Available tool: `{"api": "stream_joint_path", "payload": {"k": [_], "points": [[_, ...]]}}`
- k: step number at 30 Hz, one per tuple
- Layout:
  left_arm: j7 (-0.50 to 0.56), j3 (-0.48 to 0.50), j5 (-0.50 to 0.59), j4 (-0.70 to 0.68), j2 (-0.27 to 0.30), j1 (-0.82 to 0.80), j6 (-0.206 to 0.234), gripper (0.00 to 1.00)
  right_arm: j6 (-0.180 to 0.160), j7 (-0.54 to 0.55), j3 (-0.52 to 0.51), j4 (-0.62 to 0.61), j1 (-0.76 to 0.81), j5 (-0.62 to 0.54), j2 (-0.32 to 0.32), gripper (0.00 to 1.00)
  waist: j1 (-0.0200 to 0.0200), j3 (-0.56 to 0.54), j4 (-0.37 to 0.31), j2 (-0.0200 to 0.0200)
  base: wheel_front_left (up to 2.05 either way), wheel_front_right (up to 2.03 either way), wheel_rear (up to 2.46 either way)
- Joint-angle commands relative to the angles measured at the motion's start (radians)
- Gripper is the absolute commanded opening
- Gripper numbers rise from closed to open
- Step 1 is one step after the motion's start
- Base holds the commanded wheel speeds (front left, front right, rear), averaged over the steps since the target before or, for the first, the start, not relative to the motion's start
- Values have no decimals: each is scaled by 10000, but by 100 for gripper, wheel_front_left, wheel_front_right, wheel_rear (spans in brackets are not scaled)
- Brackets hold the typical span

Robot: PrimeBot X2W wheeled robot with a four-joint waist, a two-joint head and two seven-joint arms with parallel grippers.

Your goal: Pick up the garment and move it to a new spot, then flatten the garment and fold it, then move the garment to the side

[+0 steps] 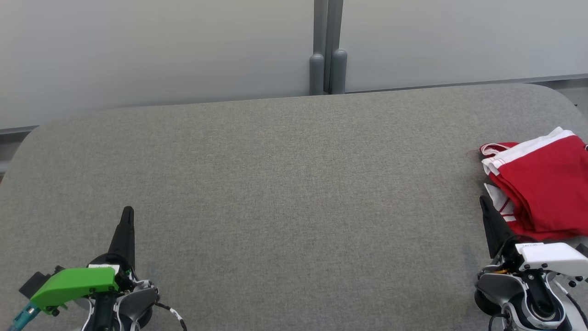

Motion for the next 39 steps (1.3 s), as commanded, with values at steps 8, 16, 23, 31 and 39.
{"api": "stream_joint_path", "payload": {"k": [8, 16, 23, 31, 39], "points": [[12, 17, -4, -13, 1, -124, -36, 0, 6, 11, 7, 20, -82, 50, -51, 0, 0, 0, 0, 28, 0, 0, 0], [12, 16, -5, -13, 1, -124, -36, 0, 6, 11, 7, 20, -82, 51, -51, 0, 0, 0, 0, 28, 0, 0, 0], [11, 16, -5, -14, 1, -124, -36, 0, 6, 10, 7, 20, -82, 51, -51, 0, 0, 0, 0, 28, 0, 0, 0], [11, 16, -5, -14, 1, -124, -36, 0, 6, 10, 8, 20, -82, 51, -51, 0, 0, 0, 0, 28, 0, 0, 0], [11, 15, -4, -14, 1, -124, -36, 0, 6, 10, 8, 20, -82, 51, -51, 0, 0, 0, 0, 28, 0, 0, 0]]}}
